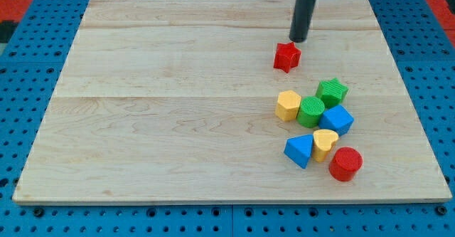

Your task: Move the group of blocks towards the bottom center

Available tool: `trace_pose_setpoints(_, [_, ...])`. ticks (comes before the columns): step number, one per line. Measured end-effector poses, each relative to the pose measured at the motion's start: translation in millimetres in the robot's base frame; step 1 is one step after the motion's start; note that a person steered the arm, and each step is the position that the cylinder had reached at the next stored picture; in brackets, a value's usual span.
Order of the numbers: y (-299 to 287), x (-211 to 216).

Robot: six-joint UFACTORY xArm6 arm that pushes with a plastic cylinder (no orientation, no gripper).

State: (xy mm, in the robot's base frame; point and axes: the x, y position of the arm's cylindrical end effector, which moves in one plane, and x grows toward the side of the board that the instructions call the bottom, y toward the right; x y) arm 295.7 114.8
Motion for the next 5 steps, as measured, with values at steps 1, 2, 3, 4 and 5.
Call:
trace_pose_setpoints(1, [-28,11])
trace_pose_setpoints(2, [-20,33])
trace_pose_setpoints(3, [7,61])
trace_pose_setpoints(4, [22,102])
trace_pose_setpoints(5, [30,142])
